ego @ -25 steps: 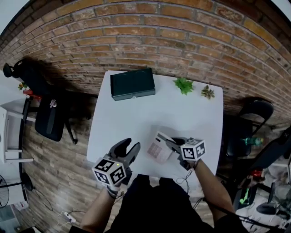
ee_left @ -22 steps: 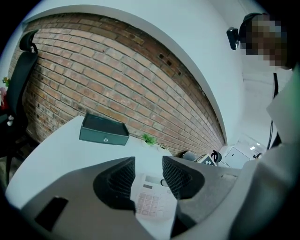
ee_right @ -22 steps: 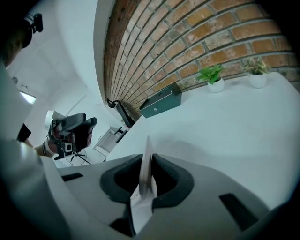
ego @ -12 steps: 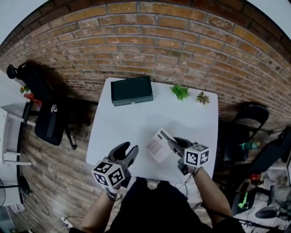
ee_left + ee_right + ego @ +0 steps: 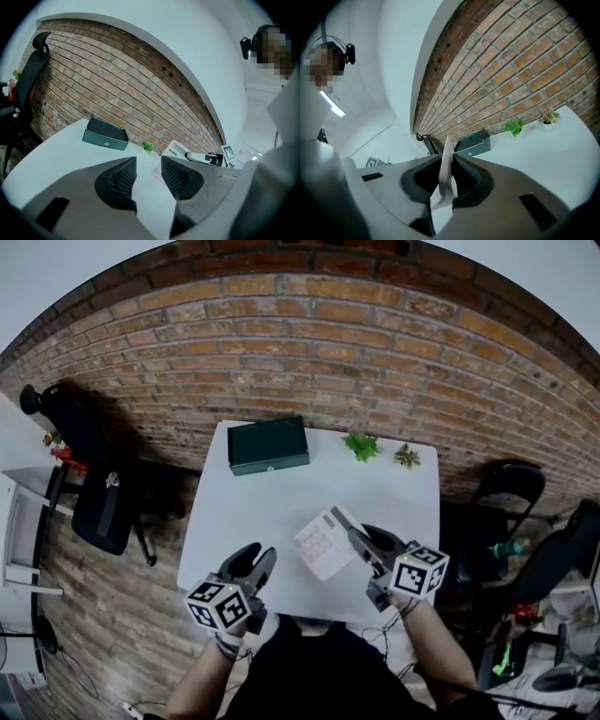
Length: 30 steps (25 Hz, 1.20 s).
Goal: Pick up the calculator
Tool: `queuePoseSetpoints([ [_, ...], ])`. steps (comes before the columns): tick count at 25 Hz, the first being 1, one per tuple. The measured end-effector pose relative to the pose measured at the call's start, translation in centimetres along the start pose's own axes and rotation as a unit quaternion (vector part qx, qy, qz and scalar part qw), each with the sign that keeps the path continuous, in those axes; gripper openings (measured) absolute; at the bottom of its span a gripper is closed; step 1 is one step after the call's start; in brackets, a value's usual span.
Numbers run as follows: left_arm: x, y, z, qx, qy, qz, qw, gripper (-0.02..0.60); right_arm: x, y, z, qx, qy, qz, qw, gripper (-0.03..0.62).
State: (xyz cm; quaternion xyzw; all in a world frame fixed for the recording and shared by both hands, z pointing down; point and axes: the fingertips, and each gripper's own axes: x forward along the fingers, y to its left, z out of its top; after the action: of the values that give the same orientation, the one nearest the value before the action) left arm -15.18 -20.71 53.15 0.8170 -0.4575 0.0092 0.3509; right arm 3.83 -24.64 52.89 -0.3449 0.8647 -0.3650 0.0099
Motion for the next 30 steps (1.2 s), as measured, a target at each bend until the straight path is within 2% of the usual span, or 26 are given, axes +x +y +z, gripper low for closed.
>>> queuePoseSetpoints([
  [10, -0.9, -0.8, 2.6, 0.022, -0.032, 0.006, 0.9992, 0.160, -3.3, 2.6, 4.1, 0.016, -0.053, 0.018, 0.998, 0.058],
  [14, -1.1, -2.2, 3.0, 0.078, -0.035, 0.011, 0.9963, 0.160, -4.6, 2.5, 5.4, 0.021, -0.074, 0.015, 0.997, 0.060],
  [16, -1.1, -2.8, 3.1, 0.093, -0.036, 0.005, 0.9950, 0.160, -5.0, 2.5, 6.2, 0.017, -0.083, 0.011, 0.996, 0.060],
  [19, -1.2, -3.5, 3.0, 0.088, -0.038, 0.000, 0.9954, 0.158, -5.8, 2.7, 7.5, 0.013, -0.098, 0.013, 0.995, 0.060],
  [30, -2.0, -4.4, 2.6, 0.083, -0.048, 0.023, 0.9952, 0.158, -7.3, 3.2, 10.3, -0.004, -0.112, 0.035, 0.993, 0.060],
])
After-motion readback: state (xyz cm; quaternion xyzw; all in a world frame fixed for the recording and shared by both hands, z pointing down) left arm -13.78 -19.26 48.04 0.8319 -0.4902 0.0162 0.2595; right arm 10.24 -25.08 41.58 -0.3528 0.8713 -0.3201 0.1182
